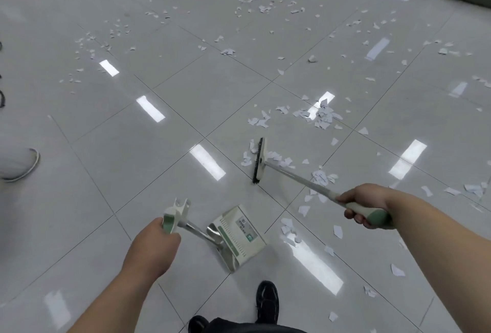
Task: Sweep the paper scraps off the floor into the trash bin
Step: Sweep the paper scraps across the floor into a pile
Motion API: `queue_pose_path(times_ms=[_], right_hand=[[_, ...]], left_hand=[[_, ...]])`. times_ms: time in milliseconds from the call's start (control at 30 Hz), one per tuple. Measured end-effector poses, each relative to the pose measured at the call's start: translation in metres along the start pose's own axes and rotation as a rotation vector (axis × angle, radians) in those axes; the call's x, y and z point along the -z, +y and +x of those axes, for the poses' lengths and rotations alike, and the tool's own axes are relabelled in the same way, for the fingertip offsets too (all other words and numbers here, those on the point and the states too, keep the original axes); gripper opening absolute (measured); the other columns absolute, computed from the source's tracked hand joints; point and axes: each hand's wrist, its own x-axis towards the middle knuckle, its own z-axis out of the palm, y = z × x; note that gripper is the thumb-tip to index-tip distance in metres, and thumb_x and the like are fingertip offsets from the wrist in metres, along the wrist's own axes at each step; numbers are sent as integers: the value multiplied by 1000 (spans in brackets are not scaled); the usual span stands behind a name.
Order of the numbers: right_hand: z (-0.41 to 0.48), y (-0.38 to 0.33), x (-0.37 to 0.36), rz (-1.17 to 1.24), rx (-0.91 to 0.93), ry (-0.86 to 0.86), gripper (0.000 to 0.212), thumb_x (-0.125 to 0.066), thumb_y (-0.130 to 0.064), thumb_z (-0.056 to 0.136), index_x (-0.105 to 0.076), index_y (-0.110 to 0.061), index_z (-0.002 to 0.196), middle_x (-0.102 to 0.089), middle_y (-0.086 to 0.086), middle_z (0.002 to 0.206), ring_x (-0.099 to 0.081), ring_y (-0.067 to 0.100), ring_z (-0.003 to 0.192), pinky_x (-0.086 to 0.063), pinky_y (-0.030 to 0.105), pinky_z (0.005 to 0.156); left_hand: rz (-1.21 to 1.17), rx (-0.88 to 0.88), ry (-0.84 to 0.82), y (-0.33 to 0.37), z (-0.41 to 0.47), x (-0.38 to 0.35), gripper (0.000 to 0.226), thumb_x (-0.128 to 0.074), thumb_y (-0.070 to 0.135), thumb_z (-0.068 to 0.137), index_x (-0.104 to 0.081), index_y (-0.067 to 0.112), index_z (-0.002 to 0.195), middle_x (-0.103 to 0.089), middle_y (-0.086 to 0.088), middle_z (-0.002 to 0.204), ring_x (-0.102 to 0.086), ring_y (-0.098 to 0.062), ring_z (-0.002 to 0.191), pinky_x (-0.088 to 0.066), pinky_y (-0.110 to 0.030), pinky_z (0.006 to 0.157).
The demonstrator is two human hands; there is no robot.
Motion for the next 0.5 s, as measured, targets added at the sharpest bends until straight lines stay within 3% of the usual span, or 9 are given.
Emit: queue_pose_path(times_ms=[300, 500], right_hand=[[84, -70, -59, 156, 19, -201, 14, -61, -25, 97, -56, -14, 104, -57, 7, 67, -47, 12, 35, -42, 15, 37], [109, -51, -57, 260, -19, -227, 16, -60, -25, 98, -54, -12, 105, -57, 6, 62, -49, 12, 34, -44, 17, 37]], left_hand=[[-12, 101, 85, 9, -13, 1, 5, -53, 18, 85, -57, 19, 84, -53, -3, 61, -48, -24, 52, -41, -32, 52], [29, 79, 92, 35, -1, 1, 4, -52, 14, 82, -52, 17, 79, -45, 2, 58, -43, -23, 51, -37, -31, 53]])
